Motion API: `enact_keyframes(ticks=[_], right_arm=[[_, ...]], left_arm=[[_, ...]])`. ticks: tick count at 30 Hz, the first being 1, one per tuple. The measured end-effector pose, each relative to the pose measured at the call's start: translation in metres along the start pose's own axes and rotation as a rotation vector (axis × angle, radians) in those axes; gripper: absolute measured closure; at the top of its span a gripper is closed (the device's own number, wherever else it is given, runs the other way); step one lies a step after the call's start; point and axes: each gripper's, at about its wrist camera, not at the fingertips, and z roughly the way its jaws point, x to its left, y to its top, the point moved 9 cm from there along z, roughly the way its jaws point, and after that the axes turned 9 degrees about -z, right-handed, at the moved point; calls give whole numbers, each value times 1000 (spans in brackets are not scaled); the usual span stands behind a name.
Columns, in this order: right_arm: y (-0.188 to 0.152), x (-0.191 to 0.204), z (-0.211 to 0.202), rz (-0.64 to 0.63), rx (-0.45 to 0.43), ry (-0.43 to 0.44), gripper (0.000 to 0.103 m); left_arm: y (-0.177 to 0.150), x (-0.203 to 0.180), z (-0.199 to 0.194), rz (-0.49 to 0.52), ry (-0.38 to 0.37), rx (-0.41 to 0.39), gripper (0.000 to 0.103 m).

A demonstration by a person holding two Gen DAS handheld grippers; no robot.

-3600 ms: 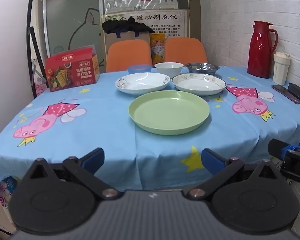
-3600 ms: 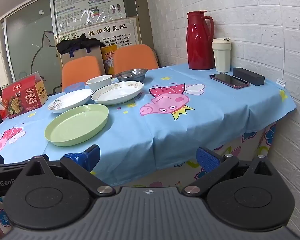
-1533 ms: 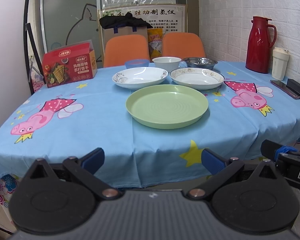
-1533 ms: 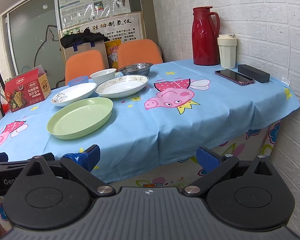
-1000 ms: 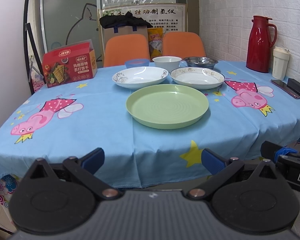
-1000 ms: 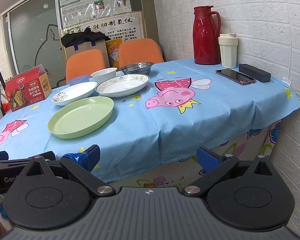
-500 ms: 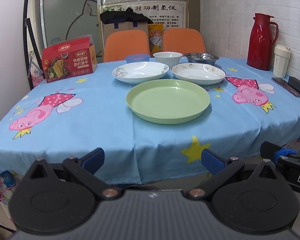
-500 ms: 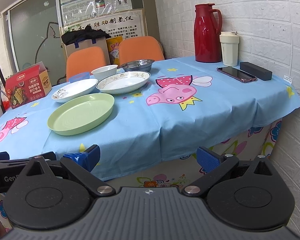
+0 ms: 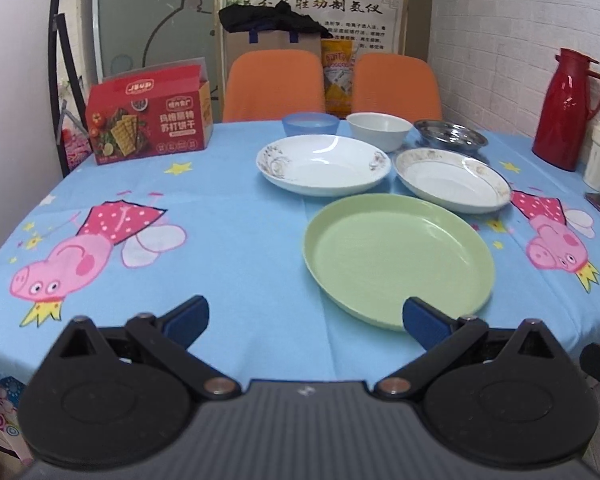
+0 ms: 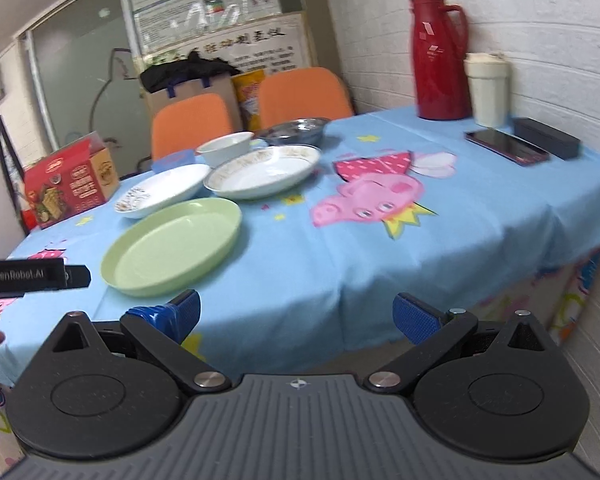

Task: Organize plates and bowls
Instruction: 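Reach the left gripper to the green plate rim and close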

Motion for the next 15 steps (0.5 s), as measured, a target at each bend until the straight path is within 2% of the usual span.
enact_keyframes(ticks=[3,6,11,15], right_arm=[[21,12,31,-42,37,42,13],[42,30,65,-115,84,68,13],[50,54,114,-205,173,121,13],[46,63,131,-252,205,146,13]], left_arm=[[19,12,24,9,31,32,0],[27,15,52,15,12,95,0],[29,12,89,-10,-66,186,1],[32,6,98,8,-114,197,1]])
